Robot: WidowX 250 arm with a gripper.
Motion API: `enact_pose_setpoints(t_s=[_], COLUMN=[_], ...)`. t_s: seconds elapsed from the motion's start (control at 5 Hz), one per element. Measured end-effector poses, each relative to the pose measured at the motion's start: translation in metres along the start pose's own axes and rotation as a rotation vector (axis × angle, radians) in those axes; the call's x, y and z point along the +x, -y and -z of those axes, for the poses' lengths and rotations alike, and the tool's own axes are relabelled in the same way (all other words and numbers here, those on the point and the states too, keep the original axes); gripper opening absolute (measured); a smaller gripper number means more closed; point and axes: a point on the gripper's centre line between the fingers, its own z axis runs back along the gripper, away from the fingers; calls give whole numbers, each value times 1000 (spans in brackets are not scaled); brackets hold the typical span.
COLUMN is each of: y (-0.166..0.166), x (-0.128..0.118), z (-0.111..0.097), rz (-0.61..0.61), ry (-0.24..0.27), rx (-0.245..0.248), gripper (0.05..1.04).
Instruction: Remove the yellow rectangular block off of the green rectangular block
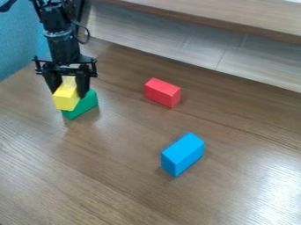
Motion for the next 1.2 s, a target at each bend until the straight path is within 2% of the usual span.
enact_pose_setpoints(t_s=[0.2, 0.4, 0.6, 1.0, 1.2], y=[1, 3, 19, 74, 90], x=[0, 0, -3, -12, -19], z=[0, 0, -2, -13, -7], rz=[-2, 6, 52, 234, 296], ry=[1, -2, -17, -4, -5], rx=[4, 0, -24, -18, -22], gripper=[597, 597, 597, 597, 597])
